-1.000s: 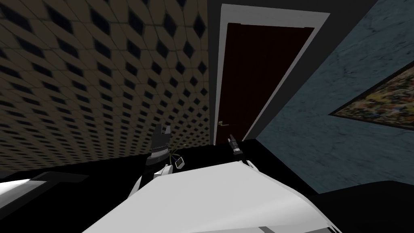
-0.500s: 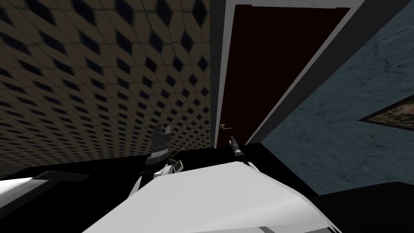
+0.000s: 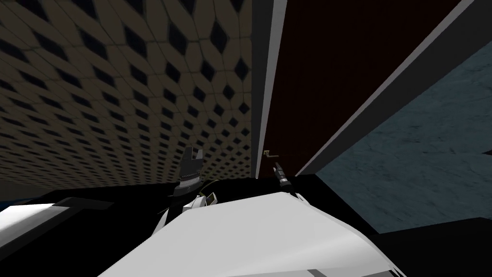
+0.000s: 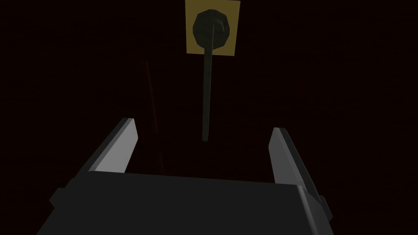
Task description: Pull the door open
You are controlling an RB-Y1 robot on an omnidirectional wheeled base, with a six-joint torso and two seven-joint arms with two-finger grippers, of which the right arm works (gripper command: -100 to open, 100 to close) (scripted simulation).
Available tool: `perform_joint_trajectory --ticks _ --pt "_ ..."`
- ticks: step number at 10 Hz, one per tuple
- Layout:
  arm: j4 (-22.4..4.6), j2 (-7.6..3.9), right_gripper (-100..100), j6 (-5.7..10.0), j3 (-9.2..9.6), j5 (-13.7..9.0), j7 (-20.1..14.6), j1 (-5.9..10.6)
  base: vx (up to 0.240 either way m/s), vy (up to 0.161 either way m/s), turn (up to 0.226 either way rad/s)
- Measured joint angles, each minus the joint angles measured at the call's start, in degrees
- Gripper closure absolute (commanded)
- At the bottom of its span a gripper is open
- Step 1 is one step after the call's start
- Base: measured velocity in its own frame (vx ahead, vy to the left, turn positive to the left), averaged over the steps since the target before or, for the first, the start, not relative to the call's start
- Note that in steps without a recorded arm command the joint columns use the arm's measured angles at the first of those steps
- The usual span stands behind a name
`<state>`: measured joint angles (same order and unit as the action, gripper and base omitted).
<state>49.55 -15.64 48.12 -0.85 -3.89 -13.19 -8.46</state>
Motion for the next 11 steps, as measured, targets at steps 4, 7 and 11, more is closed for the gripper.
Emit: perform_joint_trajectory --ticks 4,7,11 --pt "-2.2 0.36 -100 -0.79 -3.57 -1.9 1.6 1.7 0.05 -0.039 0.171" --pt "-5.1 0.71 -100 -0.61 -5.81 -3.1 2.7 3.65 0.055 -0.041 0.247" --pt "-9.3 0.76 100 -0.21 -9.21 -4.9 4.0 6.3 0.033 -0.044 0.151"
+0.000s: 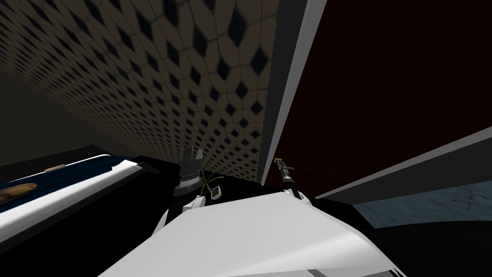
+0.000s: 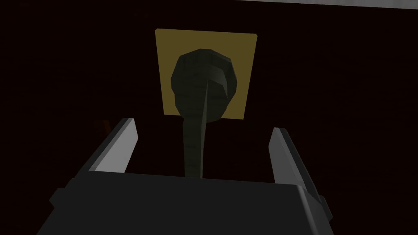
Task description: Pull the door open
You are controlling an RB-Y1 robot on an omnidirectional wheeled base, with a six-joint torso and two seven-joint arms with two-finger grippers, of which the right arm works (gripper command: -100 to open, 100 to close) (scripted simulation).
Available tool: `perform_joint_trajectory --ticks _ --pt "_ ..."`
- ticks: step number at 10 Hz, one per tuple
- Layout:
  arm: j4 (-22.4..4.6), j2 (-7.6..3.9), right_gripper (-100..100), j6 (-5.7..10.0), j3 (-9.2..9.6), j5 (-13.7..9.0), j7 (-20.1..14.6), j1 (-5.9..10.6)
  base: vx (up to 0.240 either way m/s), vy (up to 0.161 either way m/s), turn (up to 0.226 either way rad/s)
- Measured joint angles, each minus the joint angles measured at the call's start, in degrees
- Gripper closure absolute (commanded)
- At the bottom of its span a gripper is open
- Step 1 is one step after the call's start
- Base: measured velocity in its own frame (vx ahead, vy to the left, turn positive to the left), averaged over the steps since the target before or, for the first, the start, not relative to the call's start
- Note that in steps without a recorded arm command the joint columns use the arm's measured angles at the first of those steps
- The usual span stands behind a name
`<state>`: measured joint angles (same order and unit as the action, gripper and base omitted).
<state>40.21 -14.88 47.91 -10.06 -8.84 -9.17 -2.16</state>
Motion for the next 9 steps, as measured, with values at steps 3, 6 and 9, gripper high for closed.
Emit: perform_joint_trajectory --ticks 3,6,9 --pt "0.0 -0.05 100 0.02 0.04 0.0 -0.1 -0.09 -0.007 0.009 -0.007" --pt "-0.1 -0.05 100 -0.02 0.04 0.0 -0.1 -0.14 -0.035 -0.005 0.034" --pt "0.6 -0.94 100 0.48 1.0 0.6 -1.3 -0.83 -0.185 -0.024 0.084"
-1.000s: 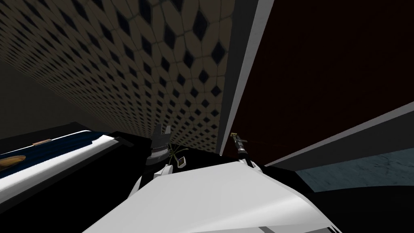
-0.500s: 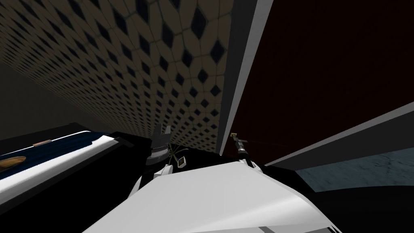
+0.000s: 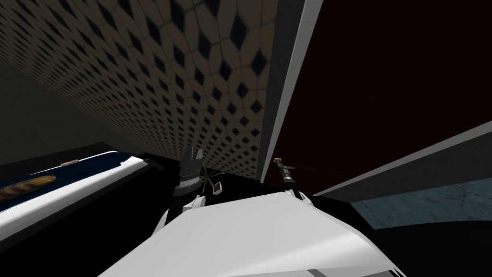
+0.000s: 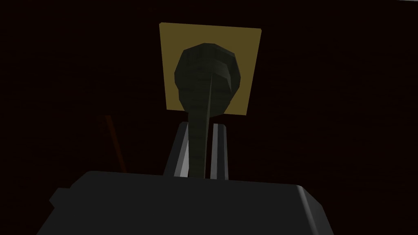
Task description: Pull the door open
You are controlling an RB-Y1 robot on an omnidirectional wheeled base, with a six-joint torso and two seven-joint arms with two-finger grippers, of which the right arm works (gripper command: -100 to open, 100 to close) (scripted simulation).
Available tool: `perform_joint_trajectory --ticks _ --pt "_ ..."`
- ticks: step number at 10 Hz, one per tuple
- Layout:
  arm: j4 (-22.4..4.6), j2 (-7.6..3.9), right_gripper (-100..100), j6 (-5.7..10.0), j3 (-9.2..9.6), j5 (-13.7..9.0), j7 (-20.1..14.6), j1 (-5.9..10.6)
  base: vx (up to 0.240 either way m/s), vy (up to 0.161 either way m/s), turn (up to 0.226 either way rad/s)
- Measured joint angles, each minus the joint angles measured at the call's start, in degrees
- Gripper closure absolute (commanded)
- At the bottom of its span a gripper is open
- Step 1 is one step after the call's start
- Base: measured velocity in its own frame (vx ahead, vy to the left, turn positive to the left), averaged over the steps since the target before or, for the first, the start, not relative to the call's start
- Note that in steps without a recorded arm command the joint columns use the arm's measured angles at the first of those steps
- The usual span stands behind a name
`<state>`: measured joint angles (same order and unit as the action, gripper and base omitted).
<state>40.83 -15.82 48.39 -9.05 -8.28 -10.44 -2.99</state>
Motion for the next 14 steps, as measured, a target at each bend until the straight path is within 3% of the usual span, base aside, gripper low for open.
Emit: perform_joint_trajectory --ticks 9,12,14 --pt "0.8 -2.59 100 2.33 4.23 2.2 -4.6 -3.04 -0.188 -0.034 0.096" --pt "-0.1 -3.78 100 4.8 5.44 2.9 -6.2 -3.59 -0.196 -0.027 0.108" --pt "0.6 -4.81 100 5.87 6.32 3.3 -7.5 -5.14 -0.229 -0.046 0.119"
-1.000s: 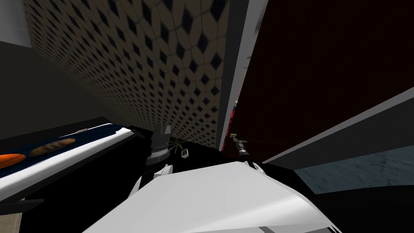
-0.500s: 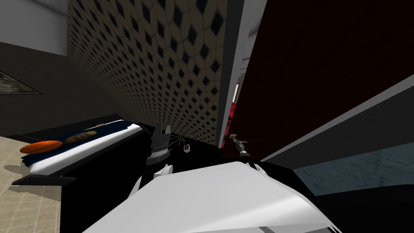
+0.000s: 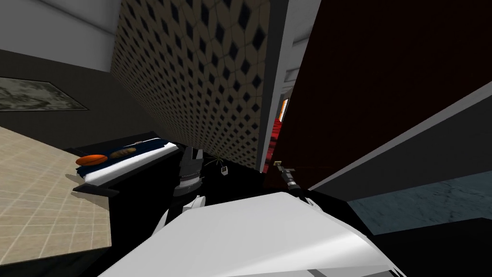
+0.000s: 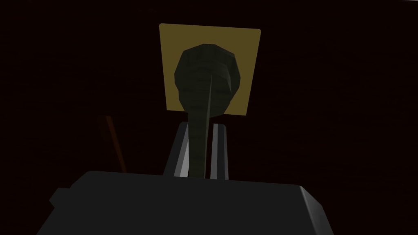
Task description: Pull the door open
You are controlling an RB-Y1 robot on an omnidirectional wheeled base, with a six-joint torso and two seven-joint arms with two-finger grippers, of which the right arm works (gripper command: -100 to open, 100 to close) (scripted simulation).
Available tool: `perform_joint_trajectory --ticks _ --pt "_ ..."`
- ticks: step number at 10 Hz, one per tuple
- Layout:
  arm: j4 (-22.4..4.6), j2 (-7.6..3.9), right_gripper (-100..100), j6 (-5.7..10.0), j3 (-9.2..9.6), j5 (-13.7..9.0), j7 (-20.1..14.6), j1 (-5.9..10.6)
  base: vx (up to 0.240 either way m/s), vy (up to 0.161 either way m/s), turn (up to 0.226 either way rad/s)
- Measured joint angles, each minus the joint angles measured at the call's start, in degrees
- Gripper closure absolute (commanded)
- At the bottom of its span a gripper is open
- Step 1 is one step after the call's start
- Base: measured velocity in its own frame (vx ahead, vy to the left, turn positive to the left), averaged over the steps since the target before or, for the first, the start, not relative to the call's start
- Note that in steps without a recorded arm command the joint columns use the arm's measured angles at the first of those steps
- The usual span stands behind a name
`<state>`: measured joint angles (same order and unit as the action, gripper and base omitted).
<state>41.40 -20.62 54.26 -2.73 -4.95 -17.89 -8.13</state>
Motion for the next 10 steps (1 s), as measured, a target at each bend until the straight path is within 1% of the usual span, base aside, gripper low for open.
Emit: perform_joint_trajectory --ticks 1,2,3,4,6,7,9,10 --pt "0.8 -0.52 100 0.44 0.56 0.3 -0.7 -1.0 -0.238 -0.056 0.128" --pt "0.6 -0.99 100 1.34 1.11 0.6 -1.4 -1.52 -0.096 -0.009 0.02" --pt "0.4 -0.91 100 1.46 1.3 0.7 -1.6 -1.72 -0.146 -0.071 0.191" --pt "-0.6 -1.32 100 2.54 1.57 0.8 -2.0 -1.91 -0.255 -0.106 0.243" --pt "-1.1 -2.21 100 5.21 2.09 1.0 -3.0 -2.98 -0.219 -0.04 0.159" --pt "-0.9 -2.72 100 6.15 2.35 1.2 -3.5 -3.96 -0.205 -0.059 0.137" --pt "-0.6 -3.36 100 7.84 2.8 1.4 -4.3 -5.91 -0.183 -0.05 0.139" --pt "-0.9 -3.58 100 8.63 3.09 1.5 -4.6 -6.39 -0.149 -0.044 0.117"
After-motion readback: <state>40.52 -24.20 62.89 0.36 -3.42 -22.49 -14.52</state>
